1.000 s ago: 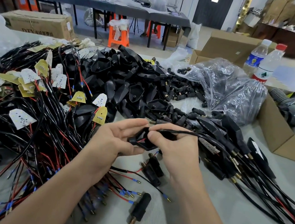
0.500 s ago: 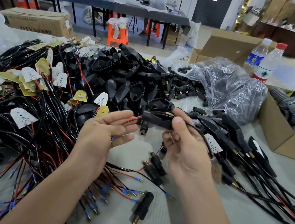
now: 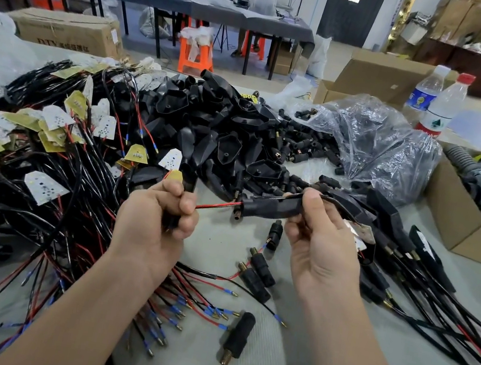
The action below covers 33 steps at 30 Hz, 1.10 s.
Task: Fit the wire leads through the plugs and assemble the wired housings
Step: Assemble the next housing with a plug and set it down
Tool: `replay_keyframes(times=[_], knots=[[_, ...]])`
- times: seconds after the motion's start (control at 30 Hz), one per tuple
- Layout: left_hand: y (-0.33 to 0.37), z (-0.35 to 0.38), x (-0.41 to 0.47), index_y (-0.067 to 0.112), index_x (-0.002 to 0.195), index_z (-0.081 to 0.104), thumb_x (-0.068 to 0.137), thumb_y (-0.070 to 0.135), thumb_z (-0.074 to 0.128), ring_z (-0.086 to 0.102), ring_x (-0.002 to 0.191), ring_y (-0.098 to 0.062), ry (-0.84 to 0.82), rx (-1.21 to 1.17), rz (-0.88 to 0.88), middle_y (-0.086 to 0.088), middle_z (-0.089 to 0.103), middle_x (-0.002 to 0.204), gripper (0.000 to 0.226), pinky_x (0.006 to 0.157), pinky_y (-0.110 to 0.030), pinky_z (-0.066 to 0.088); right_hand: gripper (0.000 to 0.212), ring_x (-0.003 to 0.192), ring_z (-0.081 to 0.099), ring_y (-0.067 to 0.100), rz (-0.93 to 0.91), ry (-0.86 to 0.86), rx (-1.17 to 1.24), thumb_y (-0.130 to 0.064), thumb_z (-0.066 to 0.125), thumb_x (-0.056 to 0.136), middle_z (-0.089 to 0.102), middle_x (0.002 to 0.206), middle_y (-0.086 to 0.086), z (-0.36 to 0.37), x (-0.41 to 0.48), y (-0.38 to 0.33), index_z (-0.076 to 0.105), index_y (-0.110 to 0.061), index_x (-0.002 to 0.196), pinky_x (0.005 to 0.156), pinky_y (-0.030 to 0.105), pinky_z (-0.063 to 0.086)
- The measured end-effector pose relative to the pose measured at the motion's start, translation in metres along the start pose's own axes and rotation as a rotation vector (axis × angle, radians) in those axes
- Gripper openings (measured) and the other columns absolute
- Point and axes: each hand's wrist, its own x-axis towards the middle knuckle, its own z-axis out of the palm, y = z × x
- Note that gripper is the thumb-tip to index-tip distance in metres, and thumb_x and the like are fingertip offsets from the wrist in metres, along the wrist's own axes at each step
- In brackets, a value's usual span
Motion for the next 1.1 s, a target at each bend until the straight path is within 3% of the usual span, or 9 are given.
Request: replay_keyframes(times=[0.17,0.27,0.43,0.57,0.63,0.77,0.87,1.0,1.1], knots=[[0.0,0.0,-0.005,0.018,0.062,0.051,0.058,-0.006,0.029,0.025,0.034,-0.011,-0.061,0.0,0.019,0.002,0.042,0.051,0.033,0.03,-0.018,0.019,0.016,0.055,0.051,0.011,-0.057,0.016,-0.012,-0.009,0.066,0.096,0.059,0.066,0.004,0.001,0.0,0.002,0.063,-0.01,0.081,0.048,0.021,0.041],[0.0,0.002,-0.004,0.018,0.055,0.058,0.058,-0.008,0.036,0.034,0.04,-0.016,-0.017,0.353,0.101,-0.004,0.052,0.052,0.034,0.038,-0.02,0.029,0.01,0.059,0.052,0.012,-0.126,-0.023,-0.038,-0.005,0.063,0.098,0.062,0.074,0.004,-0.001,0.003,-0.001,0.068,-0.011,0.092,0.05,0.024,0.042],[-0.016,-0.003,-0.005,0.04,0.081,0.075,0.075,0.02,0.07,0.065,0.086,-0.005,0.223,1.308,0.549,0.021,0.072,0.078,0.021,0.081,-0.031,0.048,0.036,0.057,0.052,0.007,-0.272,-0.164,-0.316,0.006,0.059,0.094,0.065,0.063,-0.009,-0.001,0.005,0.003,0.075,-0.022,0.079,0.056,0.021,0.045],[-0.025,-0.005,-0.004,0.025,0.121,0.075,0.074,0.023,0.076,0.044,0.142,-0.023,0.14,1.583,0.865,0.006,0.066,0.135,0.047,0.125,-0.041,0.021,0.028,0.059,0.055,0.006,-0.319,-0.157,-0.402,0.006,0.06,0.094,0.069,0.065,-0.006,0.001,0.006,0.01,0.075,-0.016,0.085,0.058,0.018,0.047],[-0.026,-0.003,-0.004,0.019,0.121,0.075,0.074,0.024,0.083,0.04,0.147,-0.028,0.123,1.606,0.92,0.0,0.064,0.14,0.048,0.128,-0.044,0.014,0.025,0.058,0.056,0.004,-0.304,-0.106,-0.382,0.006,0.06,0.095,0.072,0.067,-0.006,-0.001,0.009,0.01,0.074,-0.013,0.086,0.057,0.018,0.048],[-0.027,-0.005,0.0,0.016,0.102,0.079,0.074,0.023,0.088,0.045,0.143,-0.032,0.158,1.565,1.073,-0.007,0.065,0.136,0.03,0.124,-0.051,0.024,0.02,0.059,0.061,0.003,-0.293,-0.033,-0.365,0.006,0.062,0.094,0.076,0.072,-0.003,-0.006,0.012,0.008,0.073,-0.009,0.088,0.058,0.017,0.05],[-0.029,-0.005,0.005,0.015,0.123,0.073,0.072,0.031,0.089,0.032,0.15,-0.029,0.067,1.653,1.006,-0.011,0.052,0.152,0.056,0.125,-0.049,0.022,0.018,0.06,0.062,0.003,-0.275,-0.065,-0.387,0.008,0.062,0.093,0.075,0.071,0.0,-0.005,0.01,0.008,0.072,-0.006,0.088,0.057,0.015,0.049],[-0.035,-0.006,0.007,0.022,0.135,0.067,0.086,0.033,0.08,0.044,0.144,-0.012,-0.113,1.598,0.863,0.004,0.062,0.144,0.051,0.126,-0.03,0.01,0.025,0.061,0.06,0.008,-0.156,-0.109,-0.339,0.006,0.062,0.094,0.075,0.073,0.002,-0.004,0.006,0.008,0.072,-0.013,0.082,0.052,0.016,0.047],[-0.034,-0.008,0.007,0.022,0.123,0.073,0.085,0.026,0.082,0.051,0.118,-0.003,-0.103,1.474,0.887,0.006,0.074,0.118,0.038,0.109,-0.018,0.023,0.028,0.059,0.058,0.009,-0.14,-0.158,-0.329,0.008,0.063,0.092,0.072,0.078,0.009,-0.005,0.004,0.005,0.076,-0.013,0.078,0.048,0.017,0.048]])
